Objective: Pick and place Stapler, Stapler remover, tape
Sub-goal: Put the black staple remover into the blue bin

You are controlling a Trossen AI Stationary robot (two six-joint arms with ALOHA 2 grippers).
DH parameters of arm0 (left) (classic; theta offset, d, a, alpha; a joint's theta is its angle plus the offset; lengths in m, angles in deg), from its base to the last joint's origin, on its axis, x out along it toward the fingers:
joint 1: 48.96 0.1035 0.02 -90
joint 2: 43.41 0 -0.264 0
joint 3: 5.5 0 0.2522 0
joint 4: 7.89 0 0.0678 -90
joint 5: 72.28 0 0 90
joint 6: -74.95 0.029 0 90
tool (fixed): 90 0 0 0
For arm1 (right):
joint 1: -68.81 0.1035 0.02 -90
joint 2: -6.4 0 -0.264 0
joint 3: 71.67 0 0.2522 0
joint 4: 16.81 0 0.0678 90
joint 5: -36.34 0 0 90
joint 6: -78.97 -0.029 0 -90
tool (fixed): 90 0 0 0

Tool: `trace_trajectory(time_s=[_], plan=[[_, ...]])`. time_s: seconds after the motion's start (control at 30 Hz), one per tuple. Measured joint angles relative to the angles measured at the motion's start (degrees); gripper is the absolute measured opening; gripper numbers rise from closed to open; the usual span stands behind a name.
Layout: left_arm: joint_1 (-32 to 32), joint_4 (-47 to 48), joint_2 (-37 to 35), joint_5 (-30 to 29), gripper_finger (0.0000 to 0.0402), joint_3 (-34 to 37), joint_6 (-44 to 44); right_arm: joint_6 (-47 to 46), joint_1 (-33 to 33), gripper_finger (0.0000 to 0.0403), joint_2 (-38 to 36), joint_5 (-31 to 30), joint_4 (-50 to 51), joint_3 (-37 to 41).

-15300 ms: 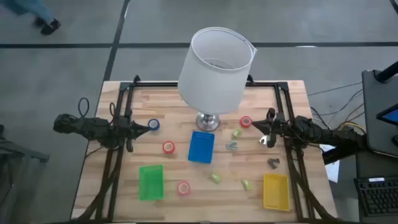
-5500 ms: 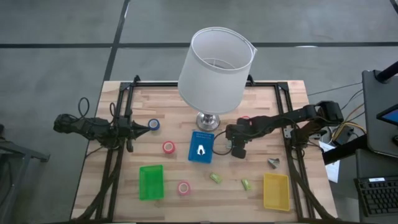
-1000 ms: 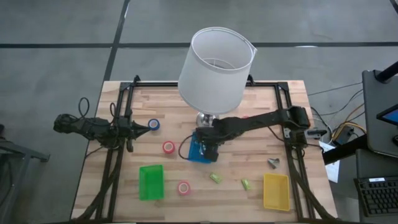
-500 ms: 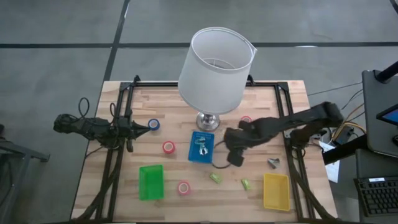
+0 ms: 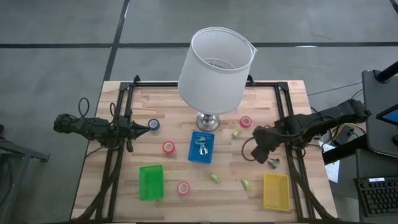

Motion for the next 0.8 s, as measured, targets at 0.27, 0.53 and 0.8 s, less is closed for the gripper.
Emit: trace_trajectory(time_s=[0.27, 0.53, 0.8], plan=[[0.0, 0.0, 0.0, 0.0, 0.0023, 0.0, 0.0, -4.1, 0.0, 0.0111, -4.5, 4.7, 7.3, 7.6], [0.0, 0.0, 0.0, 0.0, 0.0023, 0.0, 0.0, -10.8, 0.0, 0.0128, -2.4, 7.0, 8.0, 8.2], [0.0, 0.0, 0.0, 0.0, 0.0023, 0.0, 0.0, -14.5, 0.7, 0.0128, 3.1, 14.5, 8.5, 8.2]])
